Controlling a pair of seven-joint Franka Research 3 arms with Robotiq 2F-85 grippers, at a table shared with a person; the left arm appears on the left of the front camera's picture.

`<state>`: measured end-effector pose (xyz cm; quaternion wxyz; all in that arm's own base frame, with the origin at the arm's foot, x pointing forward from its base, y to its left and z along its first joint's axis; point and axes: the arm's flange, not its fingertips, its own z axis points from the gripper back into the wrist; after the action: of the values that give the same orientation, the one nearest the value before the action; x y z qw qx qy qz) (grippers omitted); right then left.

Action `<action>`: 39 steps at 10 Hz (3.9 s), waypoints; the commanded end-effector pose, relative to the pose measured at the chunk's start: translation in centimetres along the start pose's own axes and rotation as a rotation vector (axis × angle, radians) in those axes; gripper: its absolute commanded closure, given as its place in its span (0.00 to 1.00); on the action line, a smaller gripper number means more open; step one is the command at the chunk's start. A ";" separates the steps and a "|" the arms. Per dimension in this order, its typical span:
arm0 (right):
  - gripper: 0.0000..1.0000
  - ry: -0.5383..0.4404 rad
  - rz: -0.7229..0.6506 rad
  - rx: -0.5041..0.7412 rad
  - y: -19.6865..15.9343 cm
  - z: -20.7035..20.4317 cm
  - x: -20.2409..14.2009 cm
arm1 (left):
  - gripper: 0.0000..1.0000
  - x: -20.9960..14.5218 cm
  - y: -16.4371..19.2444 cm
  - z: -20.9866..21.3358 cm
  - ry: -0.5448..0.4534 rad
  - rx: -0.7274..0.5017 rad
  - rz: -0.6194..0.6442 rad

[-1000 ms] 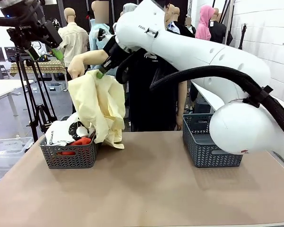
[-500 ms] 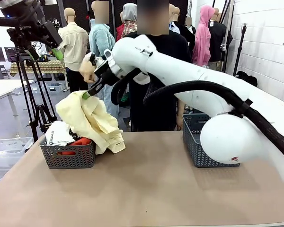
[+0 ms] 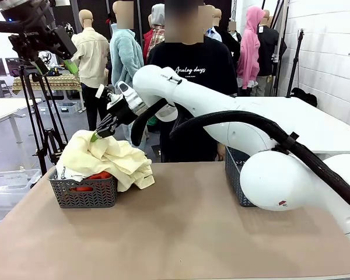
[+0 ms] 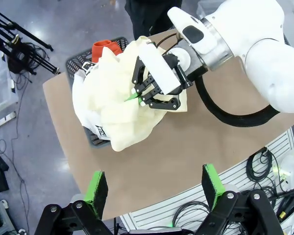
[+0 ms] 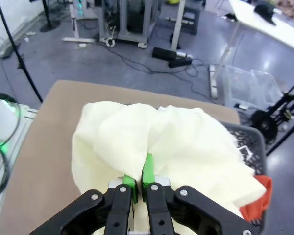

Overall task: Sort the tops and bottoms.
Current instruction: Sort the clothes according to human instructions.

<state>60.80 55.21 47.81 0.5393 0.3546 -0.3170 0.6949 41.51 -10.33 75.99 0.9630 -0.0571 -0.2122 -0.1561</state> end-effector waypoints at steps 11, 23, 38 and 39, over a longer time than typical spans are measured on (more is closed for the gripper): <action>1.00 0.036 -0.054 0.005 -14.2 -7.9 -3.7 | 0.00 -0.2 0.1 0.2 0.009 0.012 0.003; 1.00 0.019 -0.030 0.134 -17.0 -10.8 -3.5 | 0.00 -0.2 0.1 0.2 0.009 0.012 0.003; 0.00 -0.134 0.242 -0.066 -12.4 -1.3 5.6 | 0.00 -0.2 0.1 0.2 0.009 0.012 0.003; 0.00 -0.165 0.191 -0.085 -13.1 -1.5 5.1 | 0.00 -0.2 0.1 0.2 0.009 0.012 0.003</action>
<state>61.88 54.31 49.89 0.4608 0.3351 -0.4055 0.7148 41.51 -10.33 76.00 0.9630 -0.0571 -0.2122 -0.1561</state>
